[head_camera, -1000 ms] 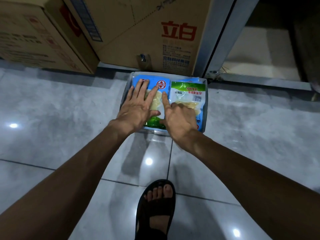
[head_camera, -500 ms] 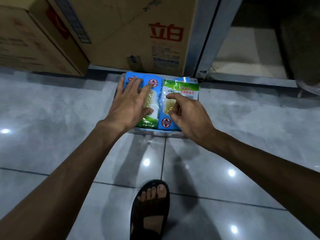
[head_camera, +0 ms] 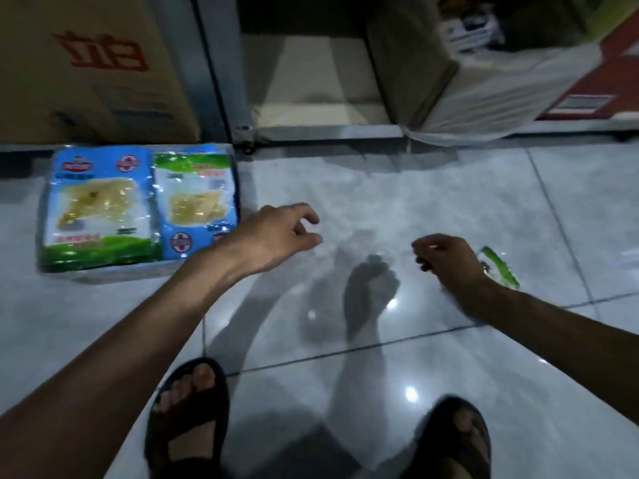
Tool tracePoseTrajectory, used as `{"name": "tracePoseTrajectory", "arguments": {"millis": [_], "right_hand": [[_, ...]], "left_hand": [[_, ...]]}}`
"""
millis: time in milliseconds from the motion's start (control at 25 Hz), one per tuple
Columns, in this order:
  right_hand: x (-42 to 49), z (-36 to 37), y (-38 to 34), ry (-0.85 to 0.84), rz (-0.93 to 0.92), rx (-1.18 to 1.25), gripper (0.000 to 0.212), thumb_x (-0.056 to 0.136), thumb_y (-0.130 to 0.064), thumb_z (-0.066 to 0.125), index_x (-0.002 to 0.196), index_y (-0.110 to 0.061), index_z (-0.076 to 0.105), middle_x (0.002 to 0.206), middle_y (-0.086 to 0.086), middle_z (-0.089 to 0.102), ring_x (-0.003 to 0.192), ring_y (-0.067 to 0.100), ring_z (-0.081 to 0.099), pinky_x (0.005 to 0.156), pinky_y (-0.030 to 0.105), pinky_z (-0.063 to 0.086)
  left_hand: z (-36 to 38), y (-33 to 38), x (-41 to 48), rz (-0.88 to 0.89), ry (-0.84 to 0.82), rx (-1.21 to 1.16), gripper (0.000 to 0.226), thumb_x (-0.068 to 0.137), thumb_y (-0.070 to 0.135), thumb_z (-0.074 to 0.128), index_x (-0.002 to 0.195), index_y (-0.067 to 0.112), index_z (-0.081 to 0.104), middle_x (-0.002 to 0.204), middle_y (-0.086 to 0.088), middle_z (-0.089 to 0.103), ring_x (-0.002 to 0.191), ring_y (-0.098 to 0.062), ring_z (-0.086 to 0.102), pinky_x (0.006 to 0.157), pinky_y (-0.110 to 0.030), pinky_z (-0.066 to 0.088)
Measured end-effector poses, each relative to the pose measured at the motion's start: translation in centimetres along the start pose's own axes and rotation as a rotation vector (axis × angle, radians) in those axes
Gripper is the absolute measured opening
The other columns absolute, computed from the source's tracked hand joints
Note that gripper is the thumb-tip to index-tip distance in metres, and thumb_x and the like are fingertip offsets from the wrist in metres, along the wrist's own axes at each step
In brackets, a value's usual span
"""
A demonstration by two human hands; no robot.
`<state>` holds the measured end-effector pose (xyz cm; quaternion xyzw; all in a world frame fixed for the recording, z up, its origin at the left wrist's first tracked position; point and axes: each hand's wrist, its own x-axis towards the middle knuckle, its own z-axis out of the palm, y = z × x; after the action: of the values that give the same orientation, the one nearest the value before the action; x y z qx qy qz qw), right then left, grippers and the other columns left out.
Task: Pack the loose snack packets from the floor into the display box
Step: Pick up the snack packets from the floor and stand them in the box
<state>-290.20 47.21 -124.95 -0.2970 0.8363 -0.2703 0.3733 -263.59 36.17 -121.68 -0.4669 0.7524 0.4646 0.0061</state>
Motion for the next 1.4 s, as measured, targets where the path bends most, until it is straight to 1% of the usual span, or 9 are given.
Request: {"name": "tracePoseTrajectory", "arguments": {"millis": [160, 240, 360, 520, 760, 960, 1040, 1160, 1400], "right_hand": [[2.8, -5.7, 10.2, 0.472, 0.399, -0.261, 0.061, 0.076, -0.036, 0.076, 0.126, -0.009, 0.052, 0.126, 0.026, 0.052, 0.115, 0.04, 0.052, 0.096, 0.043, 0.047], [3.6, -6.7, 13.0, 0.461, 0.539, -0.221, 0.083, 0.076, -0.046, 0.073, 0.138, -0.007, 0.036, 0.14, 0.03, 0.035, 0.13, 0.046, 0.036, 0.108, 0.053, 0.034], [4.3, -6.4, 15.5, 0.338, 0.591, -0.1, 0.096, 0.078, -0.04, 0.073, 0.148, -0.002, 0.02, 0.151, 0.029, 0.021, 0.138, 0.047, 0.024, 0.114, 0.056, 0.023], [4.8, -6.0, 16.2, 0.501, 0.647, 0.145, 0.089, 0.062, -0.028, 0.088, 0.133, -0.006, 0.039, 0.133, 0.021, 0.048, 0.118, 0.038, 0.051, 0.096, 0.047, 0.049], [4.1, -3.9, 13.3, 0.469, 0.271, 0.486, 0.036, 0.073, -0.01, 0.079, 0.106, -0.005, 0.066, 0.096, 0.011, 0.07, 0.083, 0.02, 0.062, 0.069, 0.031, 0.052], [1.6, 0.2, 4.7, 0.217, -0.237, 0.154, 0.004, 0.083, -0.014, 0.062, 0.082, -0.011, 0.064, 0.08, 0.016, 0.061, 0.071, 0.013, 0.055, 0.065, 0.032, 0.046], [-0.9, 2.0, 1.1, 0.12, -0.532, -0.105, 0.021, 0.086, -0.006, 0.058, 0.101, -0.018, 0.068, 0.084, 0.004, 0.053, 0.069, 0.003, 0.047, 0.064, 0.013, 0.039], [-4.2, 4.7, -2.8, -0.027, -0.893, -0.31, 0.04, 0.088, -0.005, 0.052, 0.125, -0.015, 0.062, 0.091, 0.004, 0.05, 0.072, 0.007, 0.04, 0.058, 0.016, 0.037], [-4.5, 7.4, -7.8, -0.088, -1.053, -0.455, 0.04, 0.092, -0.031, 0.039, 0.118, -0.015, 0.065, 0.093, 0.001, 0.049, 0.079, 0.001, 0.034, 0.063, 0.008, 0.028]], "left_hand": [[3.7, 1.7, 1.2, -0.001, -0.152, 0.132, 0.032, 0.089, 0.043, 0.06, 0.118, 0.029, 0.058, 0.104, 0.008, 0.067, 0.073, -0.002, 0.058, 0.072, -0.027, 0.044], [4.9, 2.8, 1.6, -0.011, -0.197, 0.142, 0.033, 0.09, 0.043, 0.059, 0.121, 0.03, 0.057, 0.107, 0.009, 0.065, 0.077, -0.006, 0.062, 0.075, -0.03, 0.05], [6.6, 4.0, 2.0, -0.049, -0.227, 0.109, 0.034, 0.091, 0.041, 0.059, 0.122, 0.028, 0.058, 0.109, 0.007, 0.066, 0.086, -0.01, 0.064, 0.083, -0.03, 0.052], [8.4, 4.7, 2.4, -0.045, -0.28, 0.085, 0.034, 0.091, 0.041, 0.06, 0.122, 0.028, 0.058, 0.108, 0.006, 0.066, 0.086, -0.009, 0.065, 0.08, -0.027, 0.051], [8.1, 4.4, 2.4, -0.07, -0.23, -0.087, 0.021, 0.09, 0.037, 0.063, 0.111, 0.032, 0.063, 0.097, 0.012, 0.068, 0.08, -0.01, 0.069, 0.08, -0.049, 0.058], [6.2, 4.8, 1.6, -0.145, -0.059, -0.53, 0.025, 0.094, 0.038, 0.057, 0.109, 0.019, 0.064, 0.103, -0.004, 0.074, 0.087, -0.025, 0.072, 0.078, -0.039, 0.055], [5.2, 5.1, 1.2, -0.225, -0.047, -0.824, 0.044, 0.094, 0.048, 0.053, 0.118, 0.011, 0.059, 0.108, -0.013, 0.072, 0.09, -0.03, 0.073, 0.079, -0.038, 0.057], [3.2, 4.2, 0.6, -0.319, -0.012, -1.083, 0.054, 0.093, 0.05, 0.052, 0.122, 0.005, 0.056, 0.112, -0.024, 0.069, 0.095, -0.035, 0.072, 0.084, -0.043, 0.058], [-1.9, 1.0, -2.8, -0.278, 0.107, -1.281, 0.032, 0.092, 0.02, 0.06, 0.119, 0.004, 0.06, 0.113, -0.018, 0.071, 0.101, -0.031, 0.07, 0.082, -0.041, 0.06]]}}
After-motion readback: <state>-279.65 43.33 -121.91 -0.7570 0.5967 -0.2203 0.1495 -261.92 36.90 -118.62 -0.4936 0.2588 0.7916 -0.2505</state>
